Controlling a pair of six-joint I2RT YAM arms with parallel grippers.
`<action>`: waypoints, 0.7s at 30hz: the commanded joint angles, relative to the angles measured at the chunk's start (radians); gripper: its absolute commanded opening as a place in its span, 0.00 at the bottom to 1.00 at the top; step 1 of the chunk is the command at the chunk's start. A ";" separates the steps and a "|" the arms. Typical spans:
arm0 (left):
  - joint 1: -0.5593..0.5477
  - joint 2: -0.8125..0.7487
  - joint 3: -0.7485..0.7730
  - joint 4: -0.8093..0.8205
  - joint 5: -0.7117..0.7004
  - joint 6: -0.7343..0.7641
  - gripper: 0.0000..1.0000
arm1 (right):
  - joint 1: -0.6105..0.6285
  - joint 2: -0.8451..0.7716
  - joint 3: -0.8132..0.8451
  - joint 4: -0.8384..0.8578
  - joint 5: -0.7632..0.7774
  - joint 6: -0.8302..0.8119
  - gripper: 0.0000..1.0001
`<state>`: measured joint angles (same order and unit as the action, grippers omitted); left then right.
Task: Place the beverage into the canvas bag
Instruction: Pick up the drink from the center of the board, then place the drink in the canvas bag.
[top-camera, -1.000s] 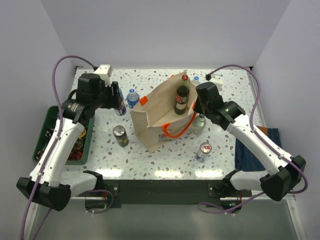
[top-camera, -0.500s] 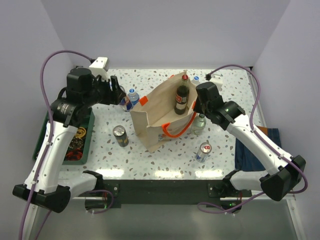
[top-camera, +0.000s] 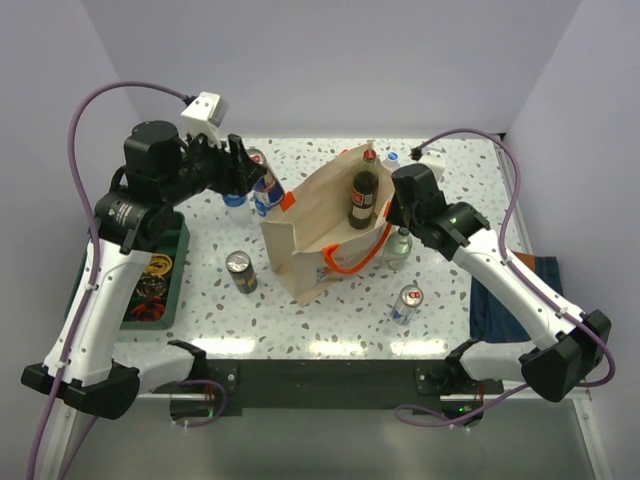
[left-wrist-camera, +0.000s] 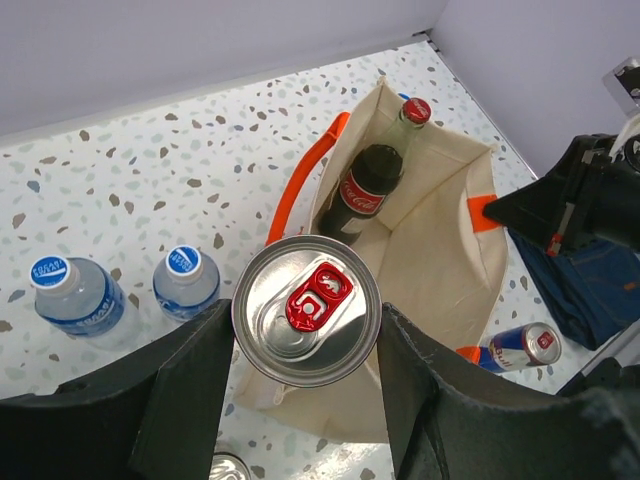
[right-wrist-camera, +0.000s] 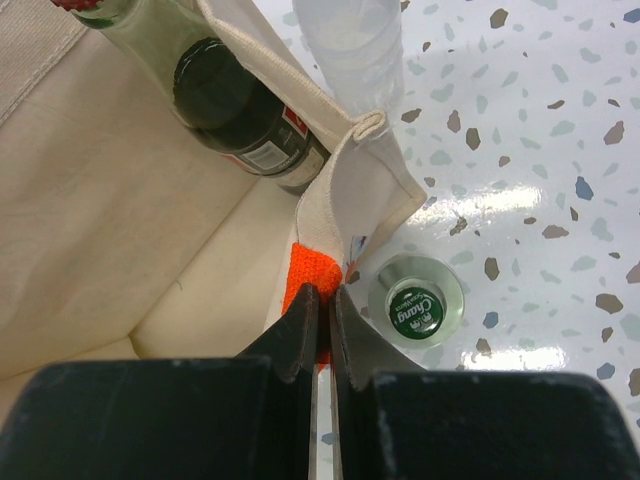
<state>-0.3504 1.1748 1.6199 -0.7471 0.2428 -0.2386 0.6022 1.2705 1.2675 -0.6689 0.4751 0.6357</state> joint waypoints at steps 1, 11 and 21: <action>-0.005 -0.012 0.049 0.179 0.055 0.015 0.00 | 0.005 0.018 -0.017 0.011 -0.001 0.007 0.00; -0.030 0.026 -0.061 0.354 0.174 -0.071 0.00 | 0.004 0.009 -0.016 0.005 0.010 0.005 0.00; -0.140 0.109 -0.112 0.434 0.090 -0.077 0.00 | 0.004 0.001 -0.003 -0.009 0.016 0.009 0.00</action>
<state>-0.4595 1.2800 1.5047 -0.4866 0.3576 -0.2813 0.6022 1.2705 1.2675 -0.6689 0.4782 0.6361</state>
